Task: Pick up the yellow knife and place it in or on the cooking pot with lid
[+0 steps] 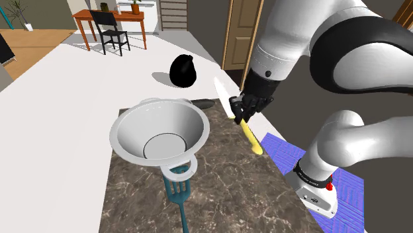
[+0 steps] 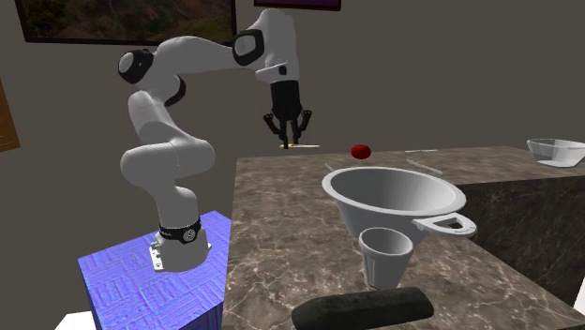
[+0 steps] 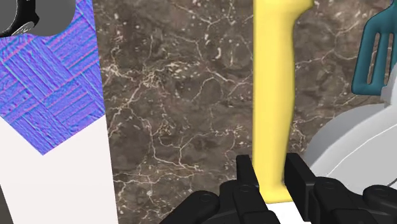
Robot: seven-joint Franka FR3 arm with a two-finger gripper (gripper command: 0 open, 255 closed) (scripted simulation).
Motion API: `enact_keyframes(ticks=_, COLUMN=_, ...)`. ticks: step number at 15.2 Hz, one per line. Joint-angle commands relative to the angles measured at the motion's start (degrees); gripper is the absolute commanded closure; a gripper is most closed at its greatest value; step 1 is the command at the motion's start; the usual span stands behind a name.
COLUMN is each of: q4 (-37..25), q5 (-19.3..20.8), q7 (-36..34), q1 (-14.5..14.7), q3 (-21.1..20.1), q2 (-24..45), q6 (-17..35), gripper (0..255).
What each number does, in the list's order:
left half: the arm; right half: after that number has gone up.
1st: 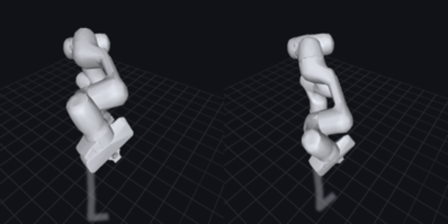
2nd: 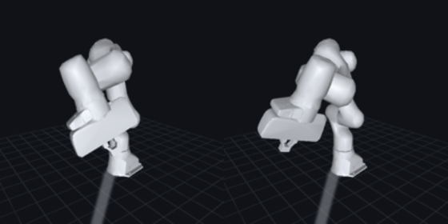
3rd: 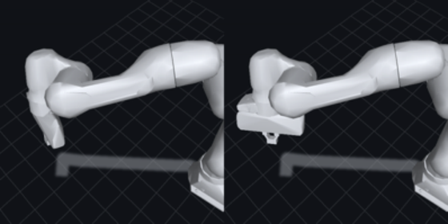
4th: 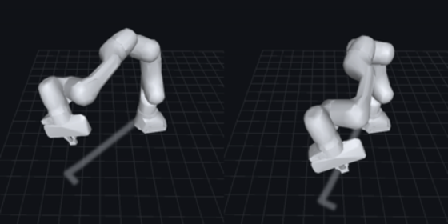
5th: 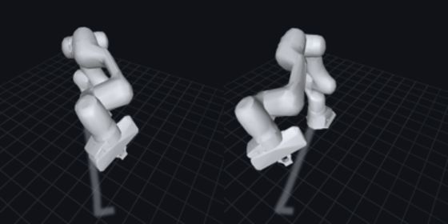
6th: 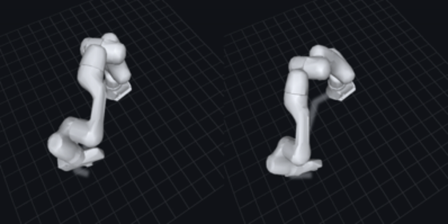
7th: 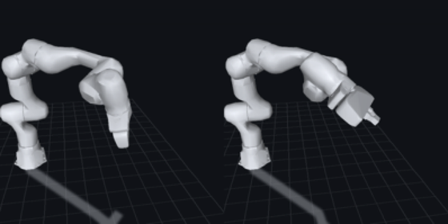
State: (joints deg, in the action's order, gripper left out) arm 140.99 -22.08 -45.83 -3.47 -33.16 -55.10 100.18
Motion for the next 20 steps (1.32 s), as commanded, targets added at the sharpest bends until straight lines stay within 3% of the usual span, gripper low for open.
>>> enact_keyframes(ticks=1, q4=-2.7, q5=0.0, q7=-0.6, q1=-2.2, q3=-2.3, q2=4.5, q6=2.4, gripper=255)
enact_keyframes(ticks=7, q4=-13.9, q5=2.7, q7=-4.5, q1=-10.0, q3=-10.6, q2=18.4, q6=7.0, gripper=255)
enact_keyframes(ticks=12, q4=-24.9, q5=8.7, q7=-10.1, q1=-18.2, q3=-20.5, q2=31.0, q6=9.1, gripper=255)
enact_keyframes(ticks=15, q4=-32.3, q5=16.1, q7=-15.8, q1=-24.6, q3=-29.4, q2=40.7, q6=9.4, gripper=255)
enact_keyframes(ticks=16, q4=-37.5, q5=24.8, q7=-22.0, q1=-29.4, q3=-37.8, q2=49.8, q6=8.8, gripper=255)
enact_keyframes(ticks=20, q4=-34.5, q5=25.4, q7=-22.6, q1=-28.6, q3=-37.4, q2=50.2, q6=11.8, gripper=255)
